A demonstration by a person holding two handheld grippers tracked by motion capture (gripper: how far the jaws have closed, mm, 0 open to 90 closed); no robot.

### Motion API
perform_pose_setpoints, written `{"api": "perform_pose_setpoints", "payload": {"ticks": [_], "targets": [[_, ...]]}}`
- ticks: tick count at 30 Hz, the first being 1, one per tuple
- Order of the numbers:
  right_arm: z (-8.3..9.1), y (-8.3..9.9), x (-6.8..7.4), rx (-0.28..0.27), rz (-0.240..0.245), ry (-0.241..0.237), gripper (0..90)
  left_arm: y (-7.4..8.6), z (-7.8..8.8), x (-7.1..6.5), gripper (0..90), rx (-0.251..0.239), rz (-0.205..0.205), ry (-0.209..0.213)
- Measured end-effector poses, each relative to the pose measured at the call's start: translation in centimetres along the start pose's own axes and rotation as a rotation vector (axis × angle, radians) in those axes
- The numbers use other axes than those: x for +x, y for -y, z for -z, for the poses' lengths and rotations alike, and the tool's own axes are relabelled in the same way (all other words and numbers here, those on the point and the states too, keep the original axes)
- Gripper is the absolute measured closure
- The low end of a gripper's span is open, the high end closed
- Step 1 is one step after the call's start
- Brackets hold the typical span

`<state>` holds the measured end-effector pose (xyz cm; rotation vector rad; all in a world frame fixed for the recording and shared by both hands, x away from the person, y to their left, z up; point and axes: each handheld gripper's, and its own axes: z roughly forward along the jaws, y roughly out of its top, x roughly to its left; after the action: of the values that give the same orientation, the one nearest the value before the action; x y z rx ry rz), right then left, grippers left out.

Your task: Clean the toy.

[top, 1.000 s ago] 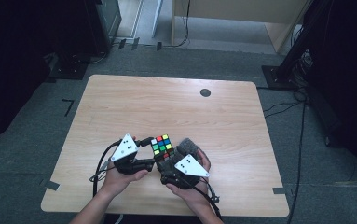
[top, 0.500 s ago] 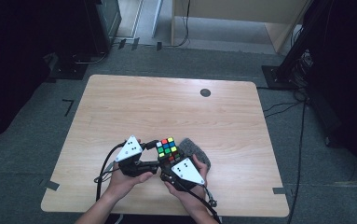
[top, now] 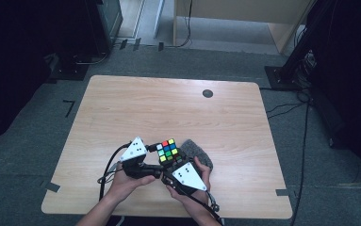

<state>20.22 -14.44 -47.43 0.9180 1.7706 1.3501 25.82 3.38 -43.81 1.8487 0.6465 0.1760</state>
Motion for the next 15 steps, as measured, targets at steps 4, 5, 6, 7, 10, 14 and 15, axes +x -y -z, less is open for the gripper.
{"api": "perform_pose_setpoints", "payload": {"ticks": [4,5,6,7,10,14,15], "targets": [[0.0,0.1,0.2,0.0,0.011,0.0,32.9,0.0,0.1,-0.1,29.9,-0.003,-0.008,0.004],[0.0,0.1,0.2,0.0,0.01,0.0,32.9,0.0,0.1,-0.1,30.2,-0.007,-0.01,-0.001],[0.0,0.1,0.2,-0.006,0.009,-0.003,33.5,0.0,0.2,-0.1,31.3,-0.01,-0.015,-0.003],[0.0,0.1,0.2,-0.005,0.006,-0.005,33.6,0.0,0.3,-0.1,31.7,-0.012,-0.02,-0.007],[-0.1,0.1,0.0,-0.007,-0.003,-0.023,33.5,0.1,0.4,-0.3,32.6,-0.026,-0.041,-0.024],[0.0,0.1,-0.1,0.0,0.005,-0.035,27.4,-0.1,1.0,0.1,32.9,-0.058,-0.026,-0.043],[-0.1,0.2,-0.1,0.006,0.007,-0.037,25.2,-0.1,1.2,0.4,33.0,-0.067,-0.011,-0.044]]}}
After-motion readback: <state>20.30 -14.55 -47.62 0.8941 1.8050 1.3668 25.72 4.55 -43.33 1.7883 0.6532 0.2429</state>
